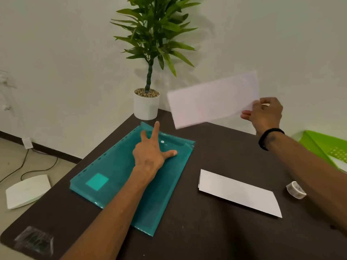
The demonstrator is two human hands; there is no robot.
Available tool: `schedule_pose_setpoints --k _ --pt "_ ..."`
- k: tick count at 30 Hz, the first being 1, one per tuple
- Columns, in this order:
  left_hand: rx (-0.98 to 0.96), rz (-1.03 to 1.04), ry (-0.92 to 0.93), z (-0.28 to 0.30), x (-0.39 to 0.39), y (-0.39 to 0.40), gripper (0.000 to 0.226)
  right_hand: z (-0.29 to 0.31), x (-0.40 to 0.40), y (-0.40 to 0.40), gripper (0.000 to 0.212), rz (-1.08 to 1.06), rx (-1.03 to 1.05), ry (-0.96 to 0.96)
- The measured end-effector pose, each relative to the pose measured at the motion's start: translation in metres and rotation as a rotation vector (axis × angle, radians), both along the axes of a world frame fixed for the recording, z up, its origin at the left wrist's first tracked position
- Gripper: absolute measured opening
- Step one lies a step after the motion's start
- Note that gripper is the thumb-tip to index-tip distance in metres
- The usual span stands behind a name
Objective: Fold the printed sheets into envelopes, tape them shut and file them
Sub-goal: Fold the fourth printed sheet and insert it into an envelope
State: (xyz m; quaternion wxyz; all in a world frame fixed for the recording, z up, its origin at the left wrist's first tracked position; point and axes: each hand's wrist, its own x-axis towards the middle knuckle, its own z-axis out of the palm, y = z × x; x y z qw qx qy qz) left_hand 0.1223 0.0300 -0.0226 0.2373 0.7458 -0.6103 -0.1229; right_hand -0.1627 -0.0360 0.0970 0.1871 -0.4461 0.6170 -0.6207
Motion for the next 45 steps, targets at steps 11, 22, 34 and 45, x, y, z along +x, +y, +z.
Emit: schedule_pose_setpoints --k 11,22,34,45 --pt "-0.022 -0.029 -0.005 0.004 -0.003 0.005 0.086 -0.107 -0.016 0.047 0.021 0.042 0.196 -0.501" --pt "-0.027 -0.027 -0.022 0.001 -0.006 0.002 0.079 -0.112 -0.009 0.083 0.026 0.1 0.25 -0.437" --pt "-0.529 -0.274 -0.088 0.015 -0.037 0.009 0.054 -0.114 -0.026 0.116 0.038 0.151 0.017 -0.417" --pt "-0.839 -0.631 0.018 0.055 -0.15 0.002 0.033 -0.069 -0.02 0.147 0.039 0.378 -0.279 -0.443"
